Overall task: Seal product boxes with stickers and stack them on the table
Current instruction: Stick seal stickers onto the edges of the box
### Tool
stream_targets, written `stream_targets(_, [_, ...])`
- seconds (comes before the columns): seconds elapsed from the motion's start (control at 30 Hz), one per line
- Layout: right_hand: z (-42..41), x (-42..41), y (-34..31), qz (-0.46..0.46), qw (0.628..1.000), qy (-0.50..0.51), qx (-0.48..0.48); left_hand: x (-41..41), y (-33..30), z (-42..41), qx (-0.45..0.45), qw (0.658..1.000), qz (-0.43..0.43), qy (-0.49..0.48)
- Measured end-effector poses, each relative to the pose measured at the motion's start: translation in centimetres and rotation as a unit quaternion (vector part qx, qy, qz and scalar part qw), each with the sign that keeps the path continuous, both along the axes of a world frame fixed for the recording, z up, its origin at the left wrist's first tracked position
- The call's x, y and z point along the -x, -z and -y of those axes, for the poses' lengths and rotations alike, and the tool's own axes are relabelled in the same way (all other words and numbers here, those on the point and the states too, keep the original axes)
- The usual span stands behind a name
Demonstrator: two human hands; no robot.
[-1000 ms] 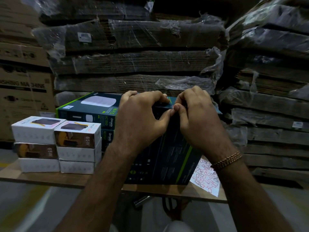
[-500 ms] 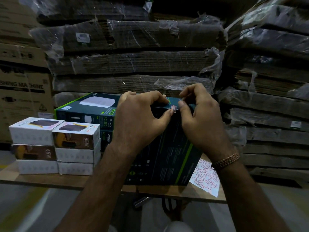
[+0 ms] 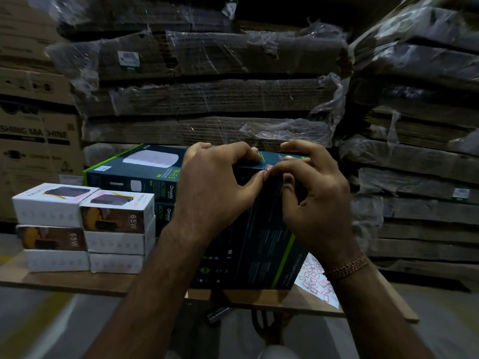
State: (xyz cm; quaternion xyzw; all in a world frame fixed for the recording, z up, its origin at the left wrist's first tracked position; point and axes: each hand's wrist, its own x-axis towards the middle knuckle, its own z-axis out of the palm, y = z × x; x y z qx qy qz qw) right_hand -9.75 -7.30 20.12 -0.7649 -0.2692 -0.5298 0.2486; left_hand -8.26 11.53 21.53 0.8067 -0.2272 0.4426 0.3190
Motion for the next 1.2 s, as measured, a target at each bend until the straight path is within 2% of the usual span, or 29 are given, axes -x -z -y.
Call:
stream_targets(0.77, [0.1, -0.5, 0.0, -0.044, 0.998, 0.03, 0.04, -0.2, 0.1, -0.2, -0.01, 1.0, -0.006, 0.005])
stream_targets(1.03, [-0.5, -1.2, -0.8, -0.06, 0.993, -0.045, -0.094, -0.4, 0.0, -0.6, -0.037, 0.999, -0.014, 0.004])
stream_targets(1.2, [-0.5, -1.9, -0.9, -0.036, 0.999, 0.004, -0.033, -0.8, 0.1, -0.8, -0.046, 0.999, -0.016, 0.011])
